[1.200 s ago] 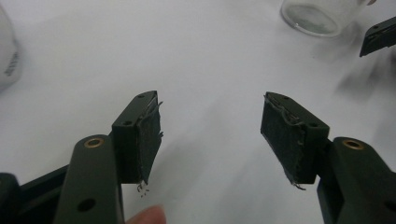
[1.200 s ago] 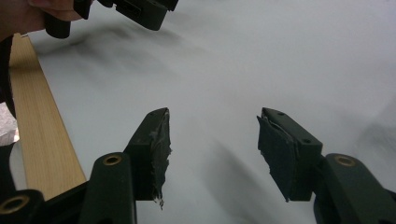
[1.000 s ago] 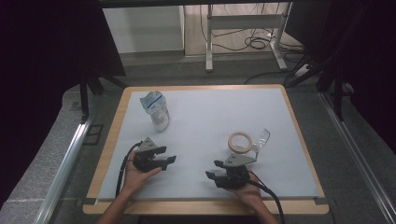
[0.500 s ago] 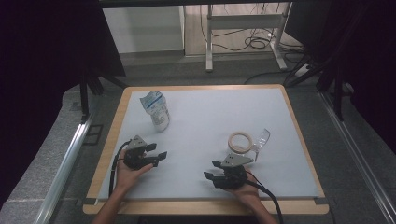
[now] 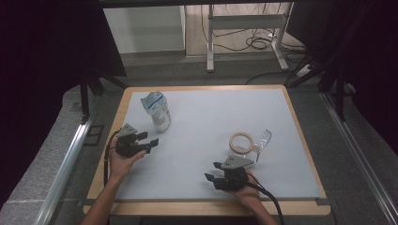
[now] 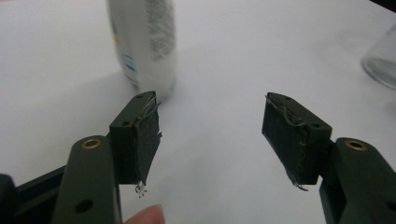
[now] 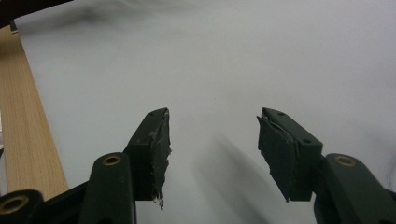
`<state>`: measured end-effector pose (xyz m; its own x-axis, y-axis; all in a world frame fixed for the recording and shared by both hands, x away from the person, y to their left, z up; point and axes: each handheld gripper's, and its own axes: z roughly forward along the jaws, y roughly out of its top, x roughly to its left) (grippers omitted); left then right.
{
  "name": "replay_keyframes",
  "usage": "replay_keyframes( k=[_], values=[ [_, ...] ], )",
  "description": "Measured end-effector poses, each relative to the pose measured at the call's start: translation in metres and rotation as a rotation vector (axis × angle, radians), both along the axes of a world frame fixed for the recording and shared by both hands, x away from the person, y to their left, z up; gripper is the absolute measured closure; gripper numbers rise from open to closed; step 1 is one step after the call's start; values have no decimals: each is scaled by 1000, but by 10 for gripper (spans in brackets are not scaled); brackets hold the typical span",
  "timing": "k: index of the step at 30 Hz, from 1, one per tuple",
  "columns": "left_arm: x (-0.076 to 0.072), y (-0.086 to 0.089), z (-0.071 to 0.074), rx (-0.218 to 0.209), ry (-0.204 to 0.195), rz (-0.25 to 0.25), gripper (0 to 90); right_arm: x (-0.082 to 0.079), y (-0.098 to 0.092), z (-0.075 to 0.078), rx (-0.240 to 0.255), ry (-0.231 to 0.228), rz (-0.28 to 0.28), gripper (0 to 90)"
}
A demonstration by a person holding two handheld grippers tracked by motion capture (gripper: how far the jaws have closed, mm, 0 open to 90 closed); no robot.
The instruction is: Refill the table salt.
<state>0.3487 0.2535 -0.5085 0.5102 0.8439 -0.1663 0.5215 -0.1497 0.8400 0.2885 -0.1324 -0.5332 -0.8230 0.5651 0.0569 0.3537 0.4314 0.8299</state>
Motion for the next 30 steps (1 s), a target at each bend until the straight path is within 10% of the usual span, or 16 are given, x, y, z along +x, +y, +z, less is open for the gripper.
replay_keyframes(
  k=[21, 30],
  values=[
    [65, 4, 46, 6, -57, 65, 436, -2, 1, -1, -9, -4, 2, 442],
    [84, -6, 56, 6, -53, 40, 676, -2, 1, -1, -11, -4, 3, 441]
  ],
)
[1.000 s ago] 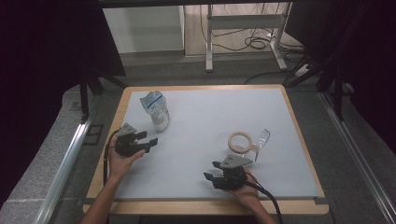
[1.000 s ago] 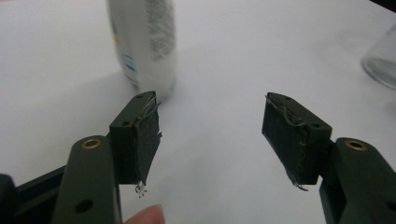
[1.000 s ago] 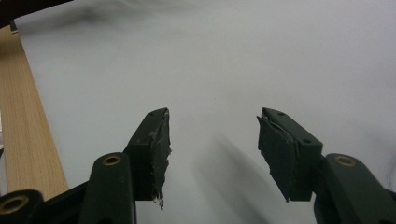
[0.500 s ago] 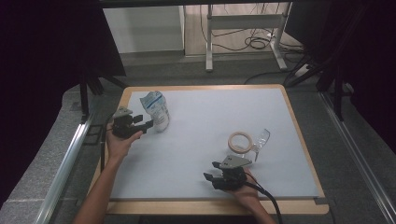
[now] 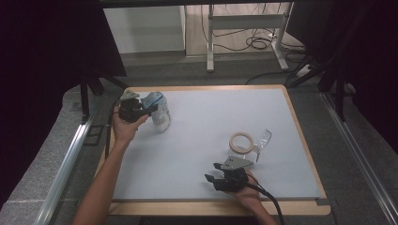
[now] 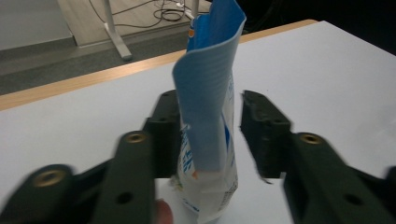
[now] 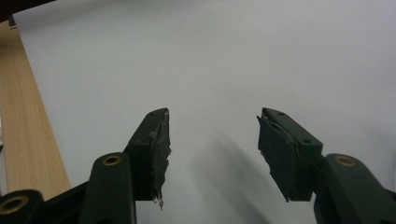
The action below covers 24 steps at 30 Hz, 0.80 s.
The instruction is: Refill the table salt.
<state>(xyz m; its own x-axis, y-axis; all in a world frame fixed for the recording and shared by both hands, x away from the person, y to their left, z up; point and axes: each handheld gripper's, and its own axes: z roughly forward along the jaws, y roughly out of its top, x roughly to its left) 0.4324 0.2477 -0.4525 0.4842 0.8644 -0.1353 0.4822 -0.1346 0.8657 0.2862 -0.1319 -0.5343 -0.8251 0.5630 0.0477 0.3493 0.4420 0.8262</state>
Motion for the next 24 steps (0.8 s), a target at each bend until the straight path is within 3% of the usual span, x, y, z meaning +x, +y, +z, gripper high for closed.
replay_keyframes(
  k=[2, 5, 9, 10, 12, 17, 24],
  values=[
    [2, -3, -4, -5, 2, -4, 768, 0, 0, 0, -4, -2, -1, 441],
    [3, -3, -6, -27, 2, -6, 809, 0, 0, 0, -5, -2, -2, 441],
    [4, -4, -8, -18, 4, -7, 763, 0, 1, 0, -5, -1, -2, 441],
    [5, -6, -12, 0, 12, -12, 684, 0, 1, 0, -7, -2, -2, 441],
    [4, -7, -14, 17, 4, -7, 720, 0, 1, 0, -8, -2, -1, 440],
    [5, -4, -16, -18, 10, -12, 878, 0, 1, -1, -10, 0, -3, 440],
    [5, -7, -16, -23, -7, -26, 900, 0, 1, -1, -16, -2, -4, 438]
  ],
)
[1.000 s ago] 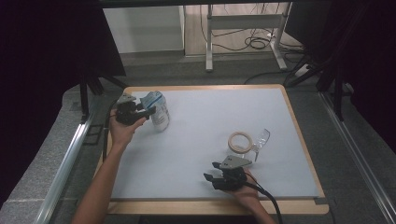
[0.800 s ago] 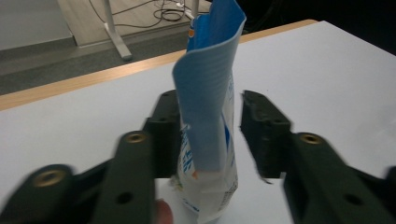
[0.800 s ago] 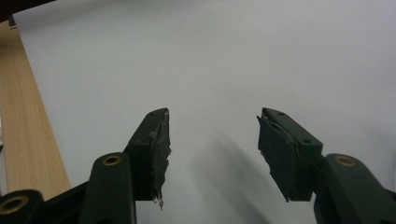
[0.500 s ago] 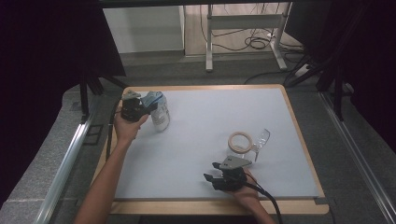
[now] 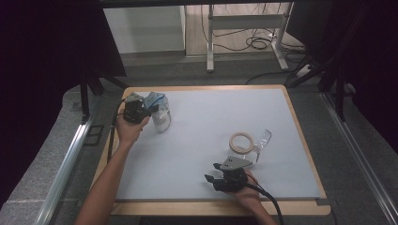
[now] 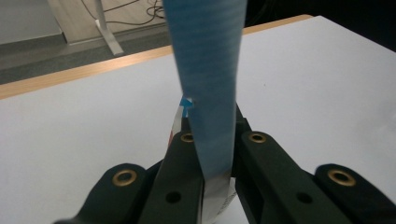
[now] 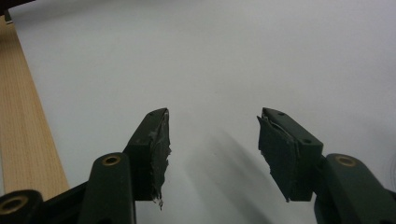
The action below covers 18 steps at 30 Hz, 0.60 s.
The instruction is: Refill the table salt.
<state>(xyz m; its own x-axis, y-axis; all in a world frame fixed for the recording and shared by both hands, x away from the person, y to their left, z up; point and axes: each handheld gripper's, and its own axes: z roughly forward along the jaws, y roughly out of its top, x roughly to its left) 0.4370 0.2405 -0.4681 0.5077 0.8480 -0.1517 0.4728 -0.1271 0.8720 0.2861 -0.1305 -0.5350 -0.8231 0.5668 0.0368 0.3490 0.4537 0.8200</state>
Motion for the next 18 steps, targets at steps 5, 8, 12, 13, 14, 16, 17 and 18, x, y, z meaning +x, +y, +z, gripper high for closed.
replay_keyframes(
  k=[5, 8, 12, 13, 14, 16, 17, 18],
  values=[
    [-2, -7, 3, -9, -35, -24, 900, -1, 0, 0, 7, -5, 1, 438],
    [-3, -10, 8, -9, -46, -35, 900, -1, 0, 1, 12, -6, -1, 438],
    [-6, -11, 16, -24, -59, -54, 900, -2, -1, 1, 21, -14, 0, 438],
    [-8, -12, 22, -28, -59, -67, 900, -3, 0, 1, 21, -18, 1, 438],
    [-8, -12, 22, -28, -59, -67, 900, -3, 0, 1, 21, -18, 1, 438],
    [-14, -14, 27, -32, -59, -90, 900, -4, 1, 2, 25, -21, 5, 438],
    [-14, -14, 27, -32, -59, -90, 900, -4, 1, 2, 25, -21, 5, 438],
    [-17, -15, 28, -38, -54, -103, 900, -5, 2, 2, 33, -24, 9, 438]
  ],
)
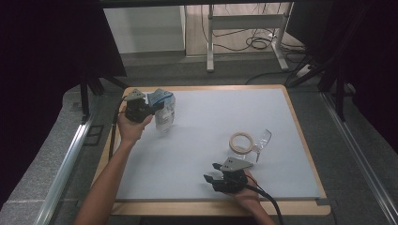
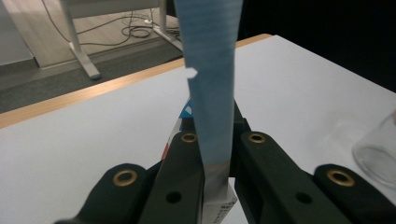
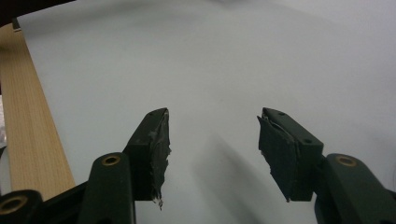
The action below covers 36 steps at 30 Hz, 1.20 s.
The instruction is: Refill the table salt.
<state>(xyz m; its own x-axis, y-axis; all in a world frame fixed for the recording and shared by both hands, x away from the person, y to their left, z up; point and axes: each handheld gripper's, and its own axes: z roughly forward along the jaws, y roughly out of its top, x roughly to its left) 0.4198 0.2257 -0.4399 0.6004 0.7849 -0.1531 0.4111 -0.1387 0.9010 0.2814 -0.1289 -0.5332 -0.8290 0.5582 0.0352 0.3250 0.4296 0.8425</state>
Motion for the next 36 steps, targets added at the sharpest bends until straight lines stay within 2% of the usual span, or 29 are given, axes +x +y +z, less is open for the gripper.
replay_keyframes(
  k=[7, 18, 36],
  values=[
    [-14, -3, -2, -24, 13, -46, 900, -2, 2, 1, 13, -12, -2, 435],
    [-32, -14, -7, -9, 13, -104, 900, -3, 5, 1, 21, -24, -15, 409],
    [-47, -28, -3, -7, 8, -163, 900, -4, 13, 0, 8, -41, -38, 386]
  ],
)
